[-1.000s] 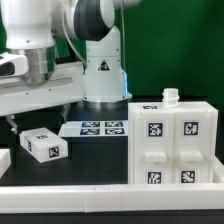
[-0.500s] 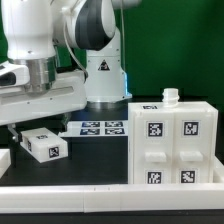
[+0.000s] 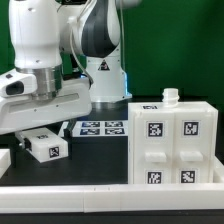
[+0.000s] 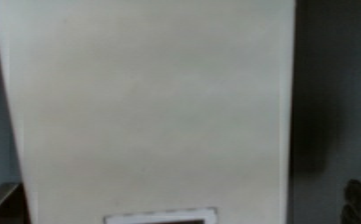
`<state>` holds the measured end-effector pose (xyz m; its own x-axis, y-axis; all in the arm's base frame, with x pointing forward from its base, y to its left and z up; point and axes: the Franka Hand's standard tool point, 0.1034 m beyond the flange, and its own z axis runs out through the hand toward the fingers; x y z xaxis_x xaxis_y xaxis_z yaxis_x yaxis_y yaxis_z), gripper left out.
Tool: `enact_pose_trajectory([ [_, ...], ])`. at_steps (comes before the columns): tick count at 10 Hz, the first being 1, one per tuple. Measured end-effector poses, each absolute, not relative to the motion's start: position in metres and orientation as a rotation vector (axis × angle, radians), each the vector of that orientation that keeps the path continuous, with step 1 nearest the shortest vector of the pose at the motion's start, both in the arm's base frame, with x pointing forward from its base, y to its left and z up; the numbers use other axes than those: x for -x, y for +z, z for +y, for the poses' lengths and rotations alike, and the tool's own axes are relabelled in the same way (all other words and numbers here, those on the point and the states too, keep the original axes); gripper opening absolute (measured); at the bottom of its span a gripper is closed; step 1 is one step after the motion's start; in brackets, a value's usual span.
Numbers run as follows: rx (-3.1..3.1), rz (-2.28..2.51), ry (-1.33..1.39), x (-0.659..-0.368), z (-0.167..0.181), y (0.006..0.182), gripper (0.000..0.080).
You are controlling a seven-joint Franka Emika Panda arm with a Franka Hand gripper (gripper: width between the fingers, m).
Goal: Assemble cabinet
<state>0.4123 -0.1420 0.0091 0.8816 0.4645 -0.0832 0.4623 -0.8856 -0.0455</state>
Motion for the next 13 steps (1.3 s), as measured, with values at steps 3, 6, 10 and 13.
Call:
enact_pose_trajectory([
  [3,3.023,-0.747,0.142,-0.412,-0.142,0.009,0.0556],
  [6,3.023,-0.747,0.143,-0.412,-0.142,0.009,0.056],
  [10,2.992,-0.645,0.149,-0.427,-0.108,0.06,0.056],
  [13,2.987,-0.522,0.14,-0.45,-0.074,0.113,0.056],
])
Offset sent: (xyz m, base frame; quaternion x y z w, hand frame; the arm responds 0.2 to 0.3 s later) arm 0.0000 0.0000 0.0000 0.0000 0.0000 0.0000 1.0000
